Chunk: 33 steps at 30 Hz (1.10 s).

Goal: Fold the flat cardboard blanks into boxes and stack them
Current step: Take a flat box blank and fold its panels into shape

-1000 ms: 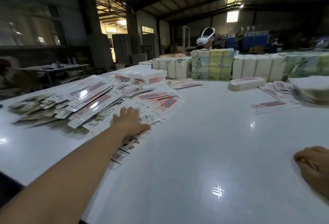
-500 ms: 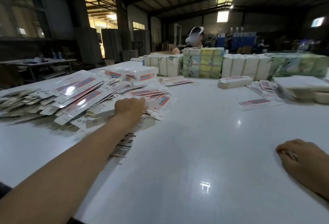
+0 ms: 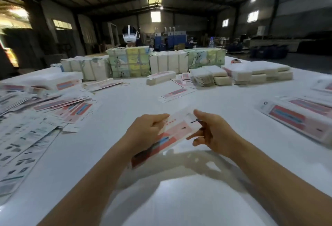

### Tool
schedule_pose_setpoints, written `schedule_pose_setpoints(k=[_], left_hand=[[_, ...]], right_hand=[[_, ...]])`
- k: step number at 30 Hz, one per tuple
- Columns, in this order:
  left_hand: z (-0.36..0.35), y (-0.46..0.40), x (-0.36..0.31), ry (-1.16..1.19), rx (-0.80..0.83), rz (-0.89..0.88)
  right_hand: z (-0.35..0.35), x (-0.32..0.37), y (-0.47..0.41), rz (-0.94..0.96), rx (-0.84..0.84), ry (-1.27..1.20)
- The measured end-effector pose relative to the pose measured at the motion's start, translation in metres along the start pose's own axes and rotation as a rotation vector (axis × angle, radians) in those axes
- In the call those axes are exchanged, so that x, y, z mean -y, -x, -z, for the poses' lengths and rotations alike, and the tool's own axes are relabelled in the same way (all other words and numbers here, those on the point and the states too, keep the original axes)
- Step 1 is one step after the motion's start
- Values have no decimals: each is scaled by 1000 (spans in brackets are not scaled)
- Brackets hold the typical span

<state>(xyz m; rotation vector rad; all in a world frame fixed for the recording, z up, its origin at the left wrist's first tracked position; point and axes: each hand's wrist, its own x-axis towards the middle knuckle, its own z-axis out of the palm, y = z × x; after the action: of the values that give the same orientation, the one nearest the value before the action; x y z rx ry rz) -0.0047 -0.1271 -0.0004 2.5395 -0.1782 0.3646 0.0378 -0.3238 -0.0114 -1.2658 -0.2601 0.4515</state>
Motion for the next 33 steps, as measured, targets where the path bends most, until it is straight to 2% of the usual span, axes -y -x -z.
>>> schedule_pose_setpoints(k=[3, 7, 13, 17, 20, 24, 26, 33], left_hand=[[-8, 2, 4, -119, 66, -22], [-17, 12, 4, -270, 246, -14], [-19, 16, -1, -326, 45, -131], [-20, 23, -6, -440, -45, -241], [-19, 25, -8, -463, -56, -254], [-18, 26, -9, -438, 6, -211], [-14, 25, -11, -388, -36, -187], [-17, 22, -14, -442, -14, -53]], right_hand=[[2, -1, -1, -2, 15, 48], [0, -6, -5, -22, 12, 36], [3, -4, -3, -27, 50, -18], [9, -6, 0, -65, 84, 106], [8, -6, 2, -6, 115, 249], [6, -9, 1, 35, 112, 355], [8, -10, 0, 23, 83, 370], [12, -9, -4, -76, 18, 317]])
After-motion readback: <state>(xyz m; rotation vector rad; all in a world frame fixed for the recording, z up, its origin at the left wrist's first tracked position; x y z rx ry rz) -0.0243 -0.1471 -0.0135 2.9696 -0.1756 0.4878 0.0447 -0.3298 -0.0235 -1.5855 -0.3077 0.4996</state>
